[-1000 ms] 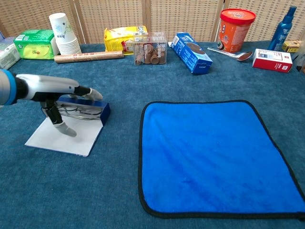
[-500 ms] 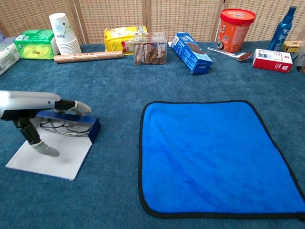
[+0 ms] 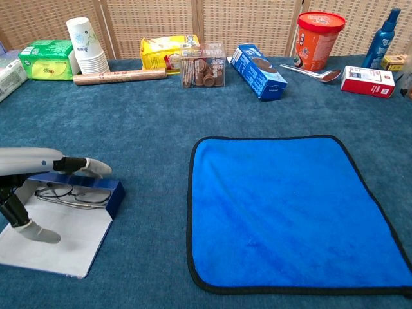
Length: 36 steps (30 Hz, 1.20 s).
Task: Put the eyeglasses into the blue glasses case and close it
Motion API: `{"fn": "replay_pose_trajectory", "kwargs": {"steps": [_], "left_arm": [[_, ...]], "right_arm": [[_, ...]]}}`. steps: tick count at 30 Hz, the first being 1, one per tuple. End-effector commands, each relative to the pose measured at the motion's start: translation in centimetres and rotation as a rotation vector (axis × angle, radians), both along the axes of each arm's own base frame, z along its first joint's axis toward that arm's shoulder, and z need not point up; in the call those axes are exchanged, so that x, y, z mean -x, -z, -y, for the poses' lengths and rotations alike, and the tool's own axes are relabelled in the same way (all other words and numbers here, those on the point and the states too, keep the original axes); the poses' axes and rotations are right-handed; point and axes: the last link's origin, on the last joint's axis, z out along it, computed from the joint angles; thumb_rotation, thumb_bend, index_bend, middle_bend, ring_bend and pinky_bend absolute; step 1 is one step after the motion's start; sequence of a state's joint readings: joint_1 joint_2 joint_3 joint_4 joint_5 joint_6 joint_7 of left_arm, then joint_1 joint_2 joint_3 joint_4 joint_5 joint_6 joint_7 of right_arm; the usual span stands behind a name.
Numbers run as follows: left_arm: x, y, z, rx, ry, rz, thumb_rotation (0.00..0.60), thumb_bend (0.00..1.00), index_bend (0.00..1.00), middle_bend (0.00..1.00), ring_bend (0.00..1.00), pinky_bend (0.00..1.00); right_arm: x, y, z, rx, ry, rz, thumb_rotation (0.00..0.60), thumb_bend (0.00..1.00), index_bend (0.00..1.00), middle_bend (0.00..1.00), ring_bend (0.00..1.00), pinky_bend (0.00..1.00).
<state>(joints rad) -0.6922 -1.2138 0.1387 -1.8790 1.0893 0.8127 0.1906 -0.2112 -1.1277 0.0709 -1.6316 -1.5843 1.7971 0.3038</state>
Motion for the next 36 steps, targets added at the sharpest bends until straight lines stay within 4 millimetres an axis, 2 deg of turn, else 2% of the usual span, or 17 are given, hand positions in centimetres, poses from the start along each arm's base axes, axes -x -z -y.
{"fn": "replay_pose_trajectory", "kwargs": {"steps": [1, 12, 25, 36], "left_arm": [[-0.1, -0.3, 0.9, 0.004, 0.011, 0.003, 0.532, 0.15, 0.0, 0.13, 0.01, 0.11], [0.1, -1.1, 3.4, 0.008, 0.004, 0.016, 0.533, 0.15, 0.0, 0.13, 0.01, 0.11], [0.6, -0.8, 5.1, 0.027, -0.014, 0.018, 0.529, 0.15, 0.0, 0.13, 0.01, 0.12], [1.2, -1.4, 6.9, 0.028, -0.046, 0.013, 0.53, 0.15, 0.0, 0.13, 0.01, 0.12]], "right_arm": [[0.0, 0.2, 0.1, -0.007, -0.003, 0.001, 0.341, 0.34, 0.03, 0.13, 0.0, 0.06], [0.2, 0.3, 0.3, -0.014, -0.017, 0.01, 0.34, 0.34, 0.03, 0.13, 0.0, 0.06], [0.7, 0.2, 0.1, -0.015, -0.019, 0.014, 0.338, 0.34, 0.03, 0.13, 0.0, 0.06], [0.7, 0.3, 0.4, -0.028, -0.039, 0.017, 0.338, 0.34, 0.03, 0.13, 0.0, 0.06]]}}
